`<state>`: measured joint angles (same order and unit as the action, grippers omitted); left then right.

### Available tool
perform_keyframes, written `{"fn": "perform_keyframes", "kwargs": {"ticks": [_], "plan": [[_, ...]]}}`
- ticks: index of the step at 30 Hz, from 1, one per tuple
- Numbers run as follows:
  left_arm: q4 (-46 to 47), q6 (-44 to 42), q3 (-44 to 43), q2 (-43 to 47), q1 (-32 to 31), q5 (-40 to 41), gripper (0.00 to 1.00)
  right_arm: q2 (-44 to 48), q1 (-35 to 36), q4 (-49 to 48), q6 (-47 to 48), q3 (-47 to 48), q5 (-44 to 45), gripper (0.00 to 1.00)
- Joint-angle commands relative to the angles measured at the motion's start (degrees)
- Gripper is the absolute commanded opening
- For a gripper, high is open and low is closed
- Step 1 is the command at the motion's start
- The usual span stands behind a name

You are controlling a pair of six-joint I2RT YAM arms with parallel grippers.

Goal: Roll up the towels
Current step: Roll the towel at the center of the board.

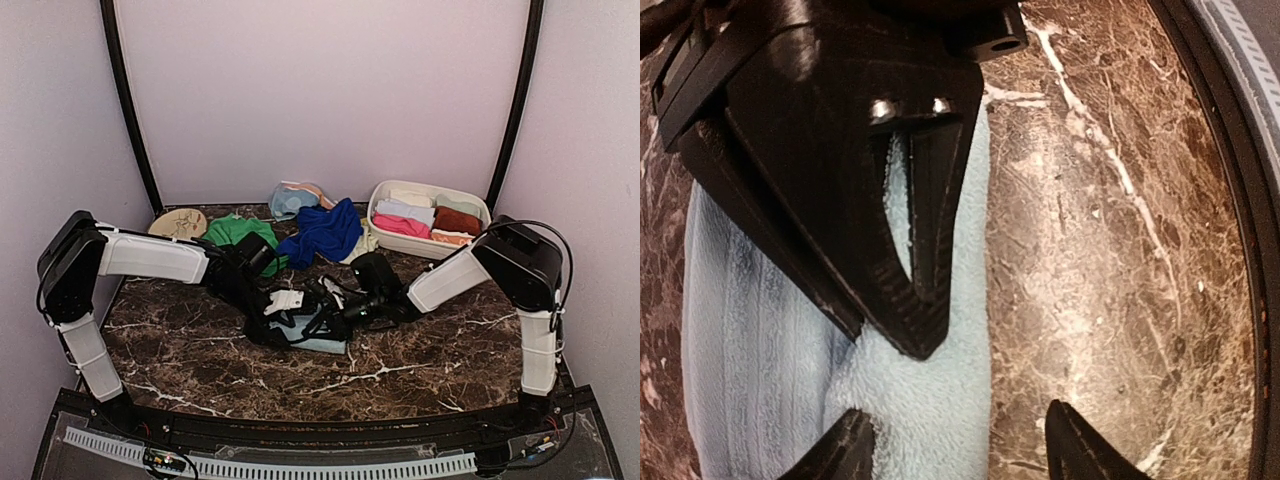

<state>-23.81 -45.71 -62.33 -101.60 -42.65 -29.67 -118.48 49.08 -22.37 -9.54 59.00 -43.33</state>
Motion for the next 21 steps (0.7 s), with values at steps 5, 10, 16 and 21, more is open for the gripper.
{"fn": "perform_keyframes", "kwargs": {"ticks": [5, 10, 16, 21], "plan": [[0.5, 1.5, -0.3, -4.3, -0.2, 1.8, 0.35, -4.9, -0.5, 8.7, -6.2, -3.8, -0.6, 0.08], [-3.2, 3.3, -2.0, -7.8, 0.5, -1.3, 0.25, 0.7, -0.8, 1.4, -6.4, -8.2, 5.2, 0.35], [-9.6, 5.3, -4.5, -10.8, 2.8, -8.8, 0.21, 13.0, -1.4, -5.4, -1.4, -17.5, 18.7, 0.99], [-15.2, 4.9, -6.4, -13.5, 3.7, -11.1, 0.20, 26.2, -0.4, -9.5, 5.2, -25.8, 32.8, 1.00]]}}
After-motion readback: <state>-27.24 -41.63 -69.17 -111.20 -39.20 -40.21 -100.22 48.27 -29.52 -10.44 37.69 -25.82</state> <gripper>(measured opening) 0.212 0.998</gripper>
